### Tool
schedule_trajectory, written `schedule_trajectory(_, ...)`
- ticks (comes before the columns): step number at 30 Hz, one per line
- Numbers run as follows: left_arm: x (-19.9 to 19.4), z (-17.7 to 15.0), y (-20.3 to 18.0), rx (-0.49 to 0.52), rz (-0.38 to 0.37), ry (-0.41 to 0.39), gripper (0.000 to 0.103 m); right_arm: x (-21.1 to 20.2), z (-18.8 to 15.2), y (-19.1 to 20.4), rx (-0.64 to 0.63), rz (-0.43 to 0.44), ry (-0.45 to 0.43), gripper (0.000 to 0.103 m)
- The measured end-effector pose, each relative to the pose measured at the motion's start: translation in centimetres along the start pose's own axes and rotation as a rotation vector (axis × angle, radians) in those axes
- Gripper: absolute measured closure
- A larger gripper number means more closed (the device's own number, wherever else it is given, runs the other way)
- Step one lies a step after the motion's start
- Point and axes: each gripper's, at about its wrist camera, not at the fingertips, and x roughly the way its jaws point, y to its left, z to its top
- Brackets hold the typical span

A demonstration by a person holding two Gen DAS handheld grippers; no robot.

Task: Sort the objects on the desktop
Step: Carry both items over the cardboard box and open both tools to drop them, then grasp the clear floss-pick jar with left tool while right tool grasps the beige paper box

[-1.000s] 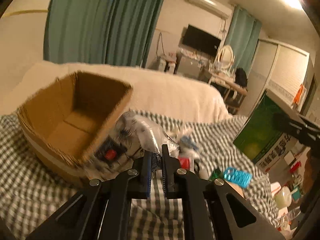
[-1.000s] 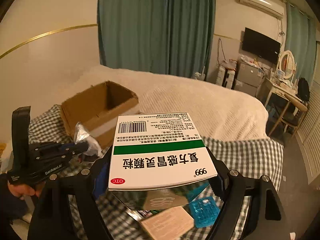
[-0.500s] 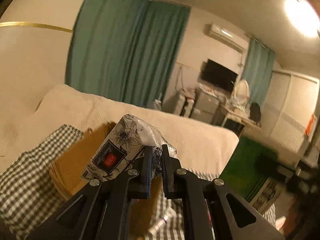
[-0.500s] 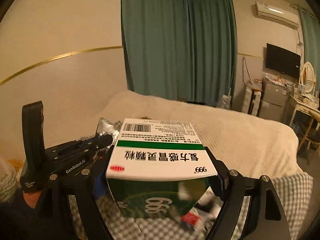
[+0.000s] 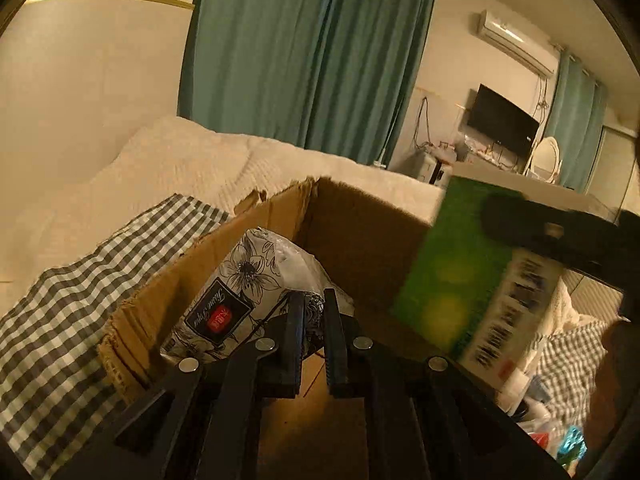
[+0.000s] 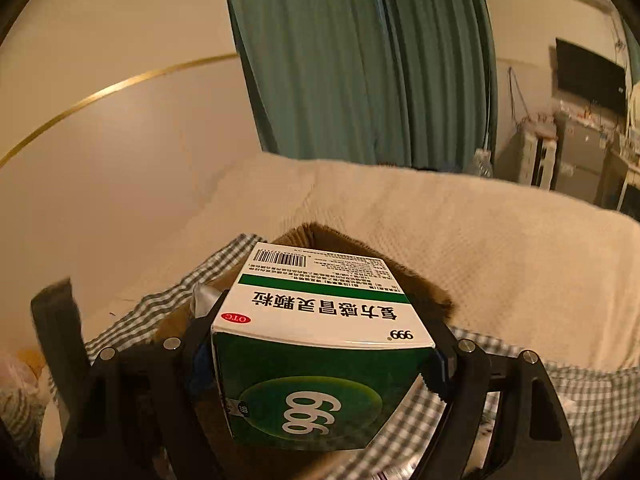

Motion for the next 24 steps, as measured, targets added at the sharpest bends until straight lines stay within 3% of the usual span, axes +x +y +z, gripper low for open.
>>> schedule_trajectory(3, 0.5, -0.5, 0.2, 0.012, -0.015, 0.016, 0.090, 2.3, -0.3, -0.9, 0.025, -0.011, 0.024, 0.021)
schedule_trajectory(4, 0.5, -0.7, 0.1, 0.022, -0.004, 0.021, 0.079, 2.7, -0.4, -1.3, 0.038, -0.012, 0.036, 0.021)
schedule_trajectory(5, 0.5, -0.9, 0.0, 0.031, 0.011, 0.030, 0.061, 2.8, -0.7, -1.4, 0.054, -0.007, 0.034, 0.020)
schedule_trajectory(6, 0.5, -0.9, 0.1, 0.033, 0.027, 0.035, 0.050, 2.9, -0.9, -1.6, 0.068, -0.005, 0.027, 0.013)
schedule_trajectory(8, -0.4, -0.6, 0.2, 0.011, 0.025, 0.003, 0.014, 1.8, -0.8, -2.2, 0.086, -0.015, 0.001, 0.010)
schedule_trajectory(9, -1.0, -0.4, 0.3, 0.002, 0.028, -0.021, 0.008, 1.1, -0.8, -2.1, 0.087, -0.022, -0.009, 0.009)
schedule_trajectory(16, -4.4, -0.2, -0.8, 0.036, 0.047, -0.073, 0.006, -8.9, -1.1, -2.8, 0.075, -0.099, -0.080, 0.009)
schedule_trajectory(24, -10.4, -1.1, -7.6, 0.150, -0.019, -0.055, 0.002, -23.2, -6.7, -6.9, 0.084, -0.363, -0.092, 0.006)
